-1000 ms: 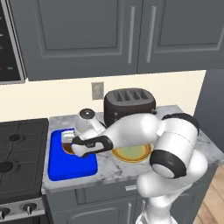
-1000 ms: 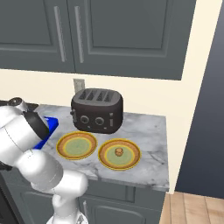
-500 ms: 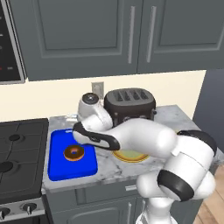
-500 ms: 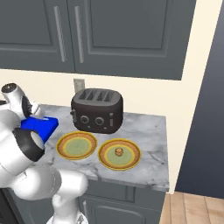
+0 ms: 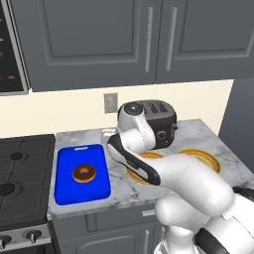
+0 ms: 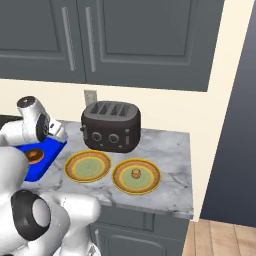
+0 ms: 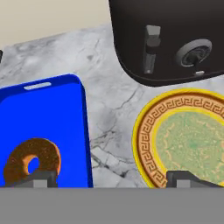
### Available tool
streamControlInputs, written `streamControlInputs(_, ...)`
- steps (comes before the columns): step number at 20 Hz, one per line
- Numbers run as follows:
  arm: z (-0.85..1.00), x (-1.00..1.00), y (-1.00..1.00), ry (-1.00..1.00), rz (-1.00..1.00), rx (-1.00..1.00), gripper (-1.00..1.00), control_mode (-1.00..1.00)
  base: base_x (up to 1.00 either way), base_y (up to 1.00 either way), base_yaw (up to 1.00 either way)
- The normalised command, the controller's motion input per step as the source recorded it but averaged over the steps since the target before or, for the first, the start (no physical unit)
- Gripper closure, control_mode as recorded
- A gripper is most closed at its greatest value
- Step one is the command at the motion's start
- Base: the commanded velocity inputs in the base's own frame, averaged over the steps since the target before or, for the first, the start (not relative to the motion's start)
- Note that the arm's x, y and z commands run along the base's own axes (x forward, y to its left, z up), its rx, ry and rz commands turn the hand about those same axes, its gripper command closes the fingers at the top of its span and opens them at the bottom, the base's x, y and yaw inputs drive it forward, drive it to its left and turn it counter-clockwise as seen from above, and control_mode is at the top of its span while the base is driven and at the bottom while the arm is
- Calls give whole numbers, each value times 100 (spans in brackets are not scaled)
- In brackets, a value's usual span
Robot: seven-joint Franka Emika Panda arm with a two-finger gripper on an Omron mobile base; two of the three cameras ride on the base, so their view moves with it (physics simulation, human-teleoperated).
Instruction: Move the dessert items from the plates to the tray.
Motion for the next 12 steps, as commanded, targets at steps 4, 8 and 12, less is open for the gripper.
streamControlInputs(4,0,-36,-100,6,-2,-1,-100,-100,0,0,0)
streamControlInputs(8,0,-42,-100,5,-1,-4,-100,-100,0,0,0)
streamControlInputs(12,1,-44,-100,7,-3,-4,-100,-100,0,0,0)
